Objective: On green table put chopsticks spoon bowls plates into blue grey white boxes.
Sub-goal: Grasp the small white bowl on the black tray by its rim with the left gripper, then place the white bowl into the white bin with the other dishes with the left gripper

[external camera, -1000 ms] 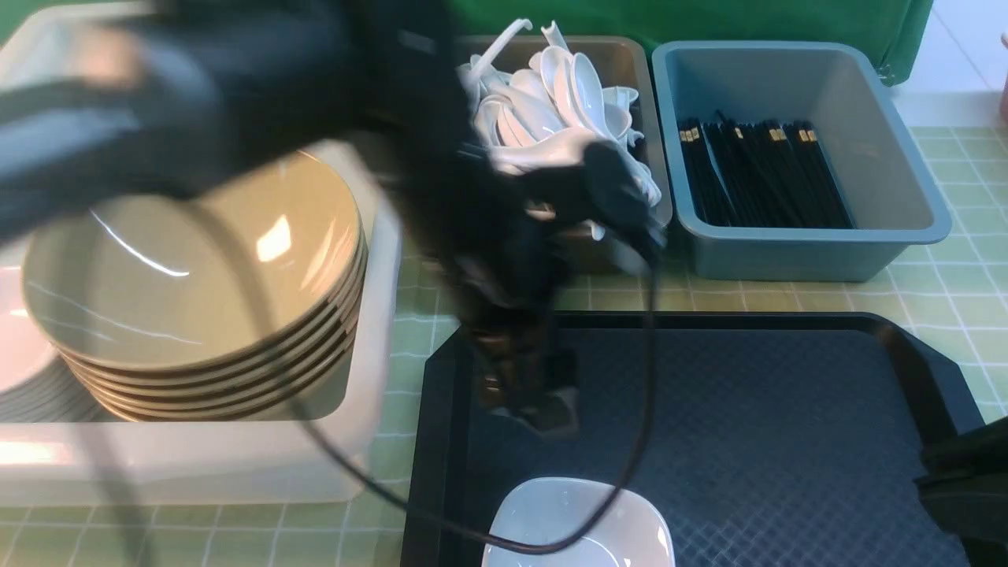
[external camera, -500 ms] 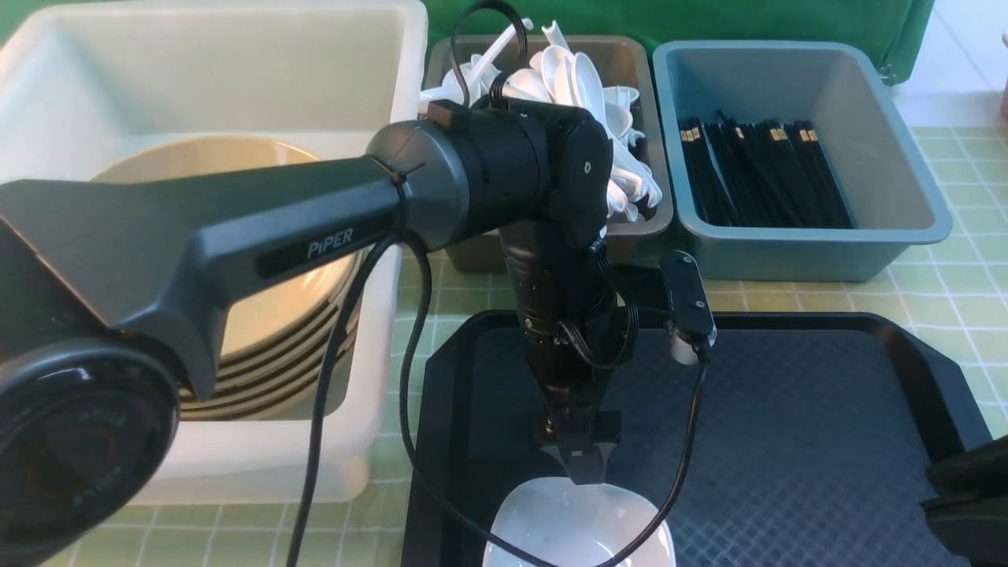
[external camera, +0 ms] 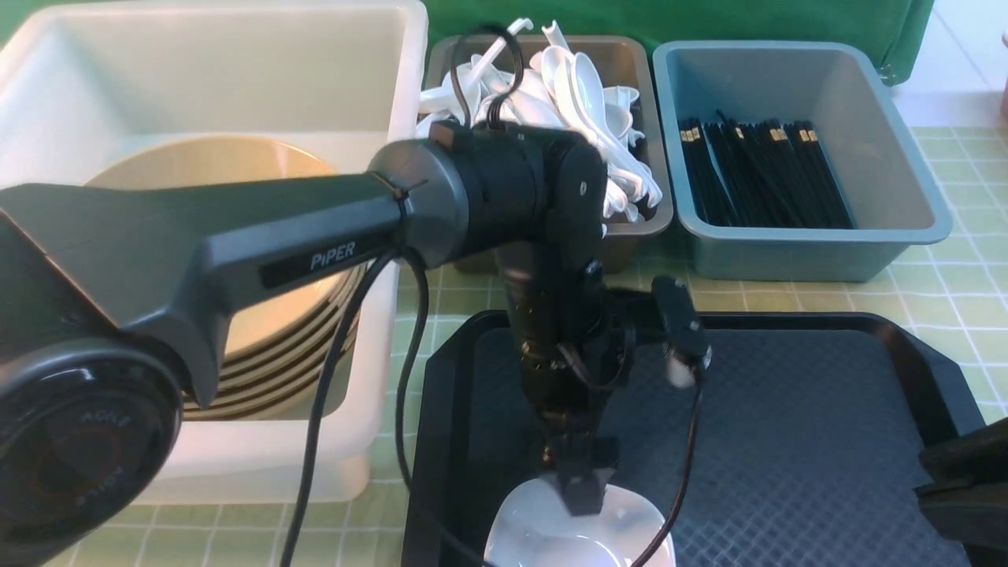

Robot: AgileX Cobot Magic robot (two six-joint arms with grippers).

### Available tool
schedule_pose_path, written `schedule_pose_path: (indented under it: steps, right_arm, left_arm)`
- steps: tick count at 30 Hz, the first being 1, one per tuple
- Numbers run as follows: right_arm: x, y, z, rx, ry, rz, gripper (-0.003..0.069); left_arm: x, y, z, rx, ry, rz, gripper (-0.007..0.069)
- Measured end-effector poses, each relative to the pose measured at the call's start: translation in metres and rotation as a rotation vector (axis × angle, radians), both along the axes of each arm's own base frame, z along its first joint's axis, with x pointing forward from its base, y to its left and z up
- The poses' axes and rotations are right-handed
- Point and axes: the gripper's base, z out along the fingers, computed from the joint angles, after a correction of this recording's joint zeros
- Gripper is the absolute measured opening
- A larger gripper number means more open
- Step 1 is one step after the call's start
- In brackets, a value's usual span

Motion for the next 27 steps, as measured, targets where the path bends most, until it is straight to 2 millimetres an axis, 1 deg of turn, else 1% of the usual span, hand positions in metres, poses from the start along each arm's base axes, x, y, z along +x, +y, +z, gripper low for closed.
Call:
schedule_pose_path:
  steps: [4,6,8,9,11,12,13,14,17,19,21,23,26,27]
  right_arm:
    - [0.001,0.000,0.001,0.006,-0.011,-0.007,0.0143]
    - [0.002,0.000,0.001,0.004,-0.022,-0.013,0.0144]
    - [0.003,-0.001,0.001,-0.002,-0.030,-0.018,0.0146]
    - [0.003,-0.001,0.001,-0.004,-0.034,-0.021,0.0147]
    - [0.004,-0.001,0.001,-0.002,-0.039,-0.023,0.0149]
    - [0.004,-0.001,0.001,-0.001,-0.041,-0.025,0.0150]
    - [0.004,-0.001,0.001,0.001,-0.043,-0.027,0.0152]
    - [0.005,-0.001,0.002,0.003,-0.046,-0.028,0.0152]
    - [0.005,0.000,0.002,0.008,-0.053,-0.032,0.0153]
    - [0.006,0.000,0.002,0.010,-0.056,-0.034,0.0155]
    - [0.007,0.000,0.002,0.008,-0.057,-0.032,0.0158]
    - [0.010,0.002,0.002,0.012,-0.058,-0.038,0.0162]
    - [0.022,0.009,-0.001,0.018,-0.058,-0.040,0.0162]
    - [0.026,0.012,-0.001,0.023,-0.064,-0.027,0.0162]
  left_arm:
    - [-0.005,0.000,-0.013,-0.005,0.053,-0.017,0.0562]
    - [-0.006,-0.002,-0.014,-0.026,0.071,-0.010,0.0512]
    - [-0.006,-0.003,-0.016,-0.034,0.087,-0.004,0.0419]
    - [-0.007,-0.003,-0.018,-0.033,0.092,-0.002,0.0334]
    - [-0.007,-0.003,-0.020,-0.026,0.091,-0.004,0.0196]
    - [-0.006,-0.002,-0.021,-0.017,0.086,-0.010,0.0105]
    - [-0.006,-0.001,-0.021,-0.013,0.085,-0.008,0.0071]
    - [-0.007,-0.001,-0.020,-0.008,0.091,-0.005,0.0051]
    - [-0.007,0.000,-0.016,-0.004,0.088,0.008,0.0051]
    - [-0.008,0.002,-0.008,-0.008,0.071,0.018,0.0050]
    - [-0.008,0.007,0.008,-0.018,0.027,0.037,0.0027]
    - [-0.007,0.014,0.031,-0.047,-0.019,0.076,0.0014]
    - [-0.002,0.044,0.085,-0.127,-0.104,0.241,0.0015]
    - [0.002,0.058,0.099,-0.149,-0.124,0.305,0.0015]
